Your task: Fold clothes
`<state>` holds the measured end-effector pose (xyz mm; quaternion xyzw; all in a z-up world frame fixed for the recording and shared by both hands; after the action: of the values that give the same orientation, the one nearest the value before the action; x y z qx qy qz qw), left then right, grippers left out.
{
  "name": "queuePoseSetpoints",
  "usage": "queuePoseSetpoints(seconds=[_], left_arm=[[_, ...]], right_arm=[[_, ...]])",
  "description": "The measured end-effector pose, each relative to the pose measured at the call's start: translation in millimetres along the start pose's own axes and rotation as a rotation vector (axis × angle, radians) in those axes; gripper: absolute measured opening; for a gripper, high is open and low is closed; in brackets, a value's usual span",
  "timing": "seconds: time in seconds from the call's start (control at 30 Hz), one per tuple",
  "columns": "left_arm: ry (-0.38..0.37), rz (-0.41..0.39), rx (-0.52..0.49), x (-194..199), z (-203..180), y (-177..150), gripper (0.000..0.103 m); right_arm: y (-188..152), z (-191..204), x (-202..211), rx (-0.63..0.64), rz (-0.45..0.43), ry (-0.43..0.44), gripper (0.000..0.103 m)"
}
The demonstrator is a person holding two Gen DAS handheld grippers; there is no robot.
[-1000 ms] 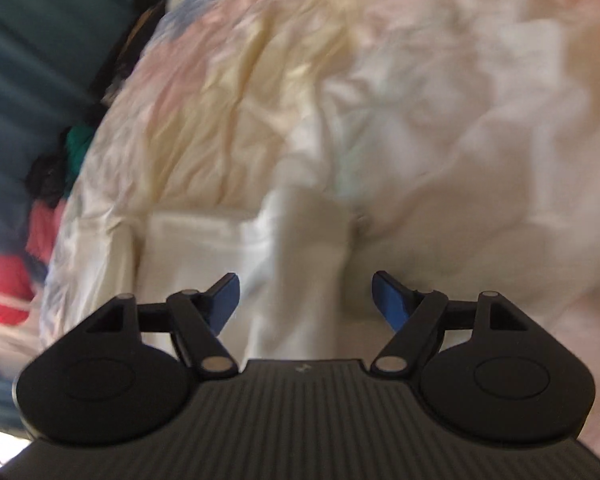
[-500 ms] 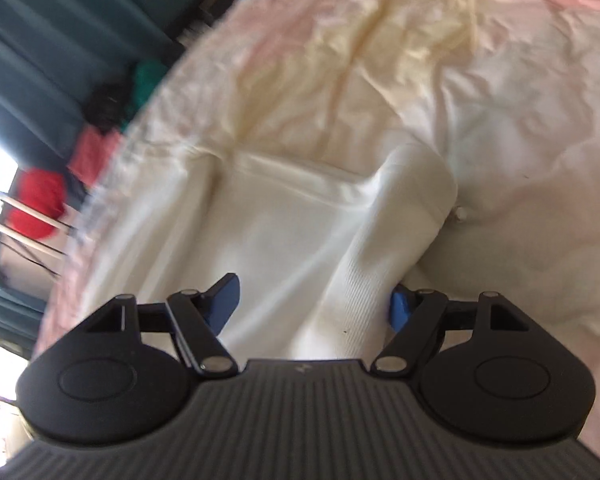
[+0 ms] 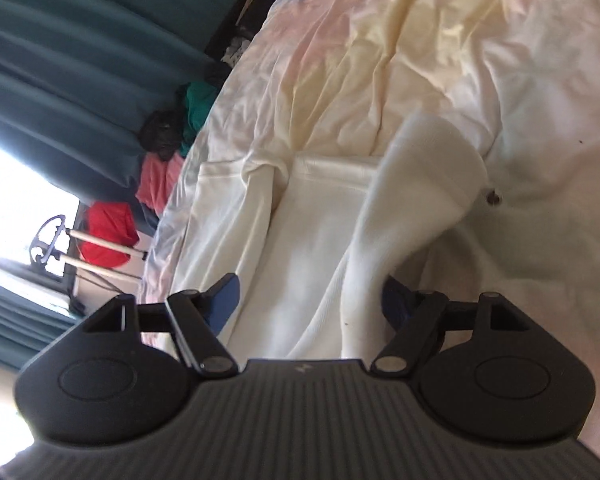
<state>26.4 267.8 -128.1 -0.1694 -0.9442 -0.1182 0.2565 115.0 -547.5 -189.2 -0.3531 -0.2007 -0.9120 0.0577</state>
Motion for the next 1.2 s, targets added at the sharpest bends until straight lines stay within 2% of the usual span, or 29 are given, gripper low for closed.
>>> queuePoseSetpoints(seconds=[0.07,0.13,0.2,0.3,0.37,0.43,0.5,0.57,0.63,0.7,0.73,0.8,0.87,0.9,0.93,0.97,1.0,1.03,1.1,1.2], left_arm=[[0.045,0.002,-0.001,-2.4,3.0,-1.0,0.097],[0.108,0.027,0.028,-6.1,14.3,-2.4,0.093],[0.123,0.036,0.05,-6.2,21.5,-1.3,0.092],[0.141,0.045,0.01,-8.4,18.7,-2.4,0.092],[0.152,0.045,-0.018,-12.5,14.9,-3.6,0.091],[0.141,0.033,-0.019,-11.7,13.2,-2.8,0.076],[0.087,0.018,0.008,-5.2,12.9,-1.8,0.072],[0.043,0.006,0.037,0.4,13.6,-0.7,0.07],[0.06,0.011,0.063,-0.4,19.7,-0.8,0.069],[0.11,0.034,0.066,-5.1,26.7,-2.4,0.067],[0.132,0.045,0.062,-7.6,28.9,-3.1,0.063],[0.149,0.053,0.047,-10.7,28.8,-3.2,0.063],[0.151,0.05,0.038,-11.7,26.9,-2.8,0.063],[0.154,0.046,0.034,-12.1,26.3,-2.3,0.058],[0.16,0.037,0.035,-11.8,26.9,-1.6,0.046],[0.168,0.025,0.043,-10.6,28.6,-0.6,0.038],[0.164,0.014,0.06,-8.7,30.7,0.2,0.025],[0.138,0.005,0.088,-5.7,32.7,0.9,0.021],[0.073,-0.012,0.125,0.5,32.6,1.7,0.017],[0.02,-0.056,0.05,15.6,16.5,2.1,0.014]], right_arm=[[-6.6,-2.5,-10.0,0.048,0.046,-0.074,0.076],[-13.3,-9.9,-21.9,0.044,0.116,-0.113,0.076],[-20.1,-15.4,-29.0,0.037,0.166,-0.139,0.076],[-24.2,-8.0,-27.3,0.091,0.162,-0.145,0.076],[-22.5,3.8,-20.3,0.099,0.128,-0.072,0.076],[-18.8,13.2,-11.3,0.081,0.091,0.011,0.076],[-16.0,19.7,-4.4,0.07,0.064,0.06,0.076],[-15.6,21.4,-3.7,0.084,0.055,0.046,0.069],[-16.1,18.7,-10.1,0.107,0.063,-0.01,0.068],[-16.8,13.5,-16.6,0.103,0.075,-0.036,0.061],[-17.2,10.8,-19.9,0.101,0.081,-0.048,0.055],[-17.5,6.5,-25.6,0.102,0.088,-0.075,0.044],[-18.0,3.6,-27.4,0.116,0.085,-0.099,0.021],[-17.4,3.0,-27.1,0.122,0.079,-0.108,0.016],[-16.8,2.4,-26.8,0.128,0.073,-0.116,0.012],[-15.3,2.5,-23.6,0.113,0.064,-0.106,0.011],[-13.8,2.6,-20.3,0.096,0.054,-0.094,0.011],[-12.2,2.7,-16.9,0.08,0.045,-0.083,0.01],[-10.3,4.8,-7.6,0.057,0.019,-0.069,0.009],[-8.0,10.7,8.6,0.041,-0.023,-0.037,0.009]])
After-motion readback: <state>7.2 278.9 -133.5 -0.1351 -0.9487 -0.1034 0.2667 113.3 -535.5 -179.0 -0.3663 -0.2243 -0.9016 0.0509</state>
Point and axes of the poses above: each gripper's, at about its wrist camera, not at the fingertips, and x roughly against the way its jaws point, z to its left, y to its top, the point moved 8 cm from there along -x, roughly the way its jaws point, and after that the axes turned 6 degrees about -y, right-handed, at the moved point
